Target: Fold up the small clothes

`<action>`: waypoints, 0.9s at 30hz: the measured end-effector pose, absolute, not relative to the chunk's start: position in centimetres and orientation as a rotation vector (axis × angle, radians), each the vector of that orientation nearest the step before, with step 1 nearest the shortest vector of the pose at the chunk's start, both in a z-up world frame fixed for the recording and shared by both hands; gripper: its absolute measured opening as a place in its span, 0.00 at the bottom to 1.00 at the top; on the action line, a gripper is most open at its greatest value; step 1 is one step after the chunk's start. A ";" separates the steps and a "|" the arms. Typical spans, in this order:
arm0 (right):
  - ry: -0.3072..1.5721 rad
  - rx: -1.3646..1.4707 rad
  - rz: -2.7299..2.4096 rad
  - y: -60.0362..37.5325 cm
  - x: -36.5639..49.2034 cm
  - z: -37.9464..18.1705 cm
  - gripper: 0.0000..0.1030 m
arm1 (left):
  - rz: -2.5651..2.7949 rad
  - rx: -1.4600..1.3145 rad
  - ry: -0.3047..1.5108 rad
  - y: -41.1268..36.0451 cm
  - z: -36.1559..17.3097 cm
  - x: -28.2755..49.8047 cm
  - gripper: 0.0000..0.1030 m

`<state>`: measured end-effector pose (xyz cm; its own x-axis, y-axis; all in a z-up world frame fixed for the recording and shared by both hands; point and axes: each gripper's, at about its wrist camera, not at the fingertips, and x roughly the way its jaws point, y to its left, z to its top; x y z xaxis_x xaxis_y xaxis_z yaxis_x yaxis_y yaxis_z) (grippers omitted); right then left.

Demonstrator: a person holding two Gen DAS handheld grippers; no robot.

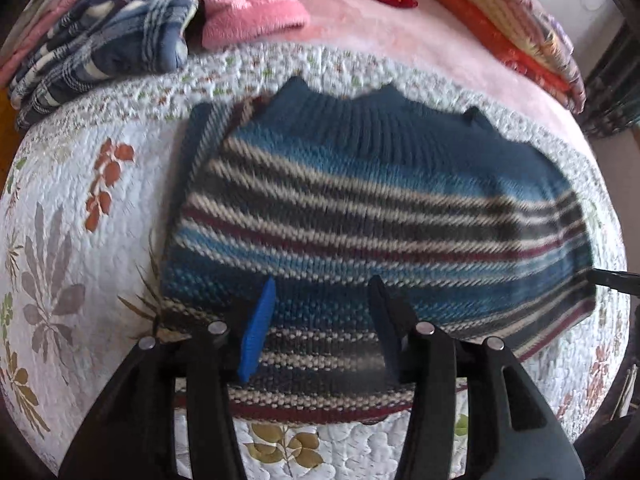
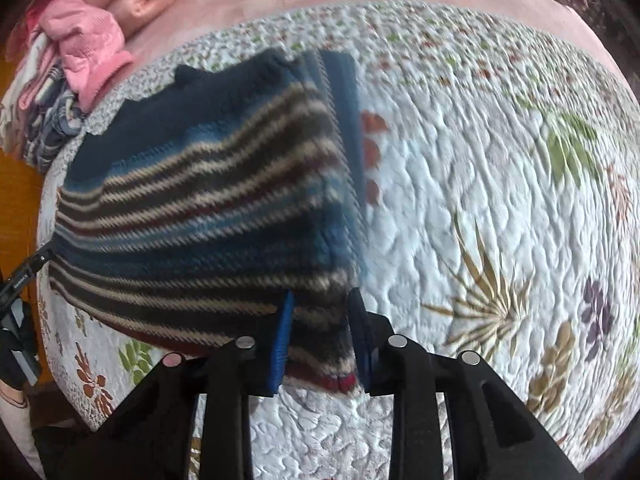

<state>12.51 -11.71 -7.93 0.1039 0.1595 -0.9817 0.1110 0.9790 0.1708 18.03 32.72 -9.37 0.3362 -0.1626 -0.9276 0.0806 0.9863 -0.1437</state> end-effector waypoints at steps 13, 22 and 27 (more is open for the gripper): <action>1.462 0.275 0.040 -12.6 13.6 -9.2 0.46 | -0.130 -0.105 1.225 32.9 -10.8 18.3 0.49; 1.384 0.508 0.073 -16.0 15.9 -10.3 0.56 | -0.175 -0.085 1.182 30.3 -9.4 18.3 0.60; 1.401 0.572 0.116 -16.0 15.8 -12.4 0.56 | -0.162 -0.069 1.199 29.9 -10.4 18.7 0.61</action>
